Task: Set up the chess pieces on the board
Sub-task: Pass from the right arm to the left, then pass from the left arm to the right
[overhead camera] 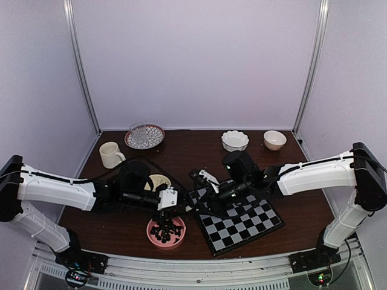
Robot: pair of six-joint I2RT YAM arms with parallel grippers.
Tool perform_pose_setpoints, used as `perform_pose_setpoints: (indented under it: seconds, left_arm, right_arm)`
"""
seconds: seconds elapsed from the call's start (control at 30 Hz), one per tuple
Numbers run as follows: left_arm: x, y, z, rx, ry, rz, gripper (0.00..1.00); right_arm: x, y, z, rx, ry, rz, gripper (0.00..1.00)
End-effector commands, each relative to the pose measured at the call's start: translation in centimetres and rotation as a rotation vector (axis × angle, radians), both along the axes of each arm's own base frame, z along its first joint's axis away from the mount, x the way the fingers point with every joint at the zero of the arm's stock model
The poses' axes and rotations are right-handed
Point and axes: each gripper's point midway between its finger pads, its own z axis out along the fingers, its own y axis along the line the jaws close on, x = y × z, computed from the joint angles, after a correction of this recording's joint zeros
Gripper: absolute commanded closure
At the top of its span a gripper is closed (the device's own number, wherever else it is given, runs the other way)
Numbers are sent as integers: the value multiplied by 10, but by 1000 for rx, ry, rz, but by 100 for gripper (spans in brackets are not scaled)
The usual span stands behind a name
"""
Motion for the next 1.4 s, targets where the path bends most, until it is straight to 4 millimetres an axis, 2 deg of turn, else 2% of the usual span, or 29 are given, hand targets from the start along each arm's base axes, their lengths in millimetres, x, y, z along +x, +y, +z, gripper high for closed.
perform_pose_setpoints:
  seconds: [0.0, 0.17, 0.37, 0.47, 0.57, 0.7, 0.83, 0.97, 1.13, 1.37]
  left_arm:
    - [-1, -9, 11, -25, -24, -25, 63]
    - [-1, -9, 9, -20, -25, -26, 60]
    - [-2, -10, 11, -16, -25, -30, 81]
    - [-1, -9, 12, -18, -33, -20, 84]
    - [0, -9, 17, -46, -35, -9, 84]
    - [6, -10, 26, -85, -12, 38, 88]
    - [14, -10, 34, -136, -10, 101, 90]
    - [18, -7, 38, -175, -15, 136, 91]
    - [17, -8, 42, -193, -5, 132, 91]
    - [14, -8, 46, -209, 5, 120, 92]
  right_arm:
    - [0, 6, 12, 33, -27, 12, 91]
    - [0, 5, 15, 42, -34, 7, 91]
    - [1, 5, 14, 43, -36, 1, 91]
    - [1, 4, 16, 48, -45, -3, 88]
    - [4, 3, 19, 55, -60, -25, 77]
    - [9, -3, 24, 80, -92, -72, 51]
    - [14, -12, 40, 136, -150, -131, 39]
    - [19, -20, 48, 168, -181, -187, 37]
    - [21, -18, 49, 191, -171, -208, 37]
    - [22, -12, 45, 190, -146, -199, 45]
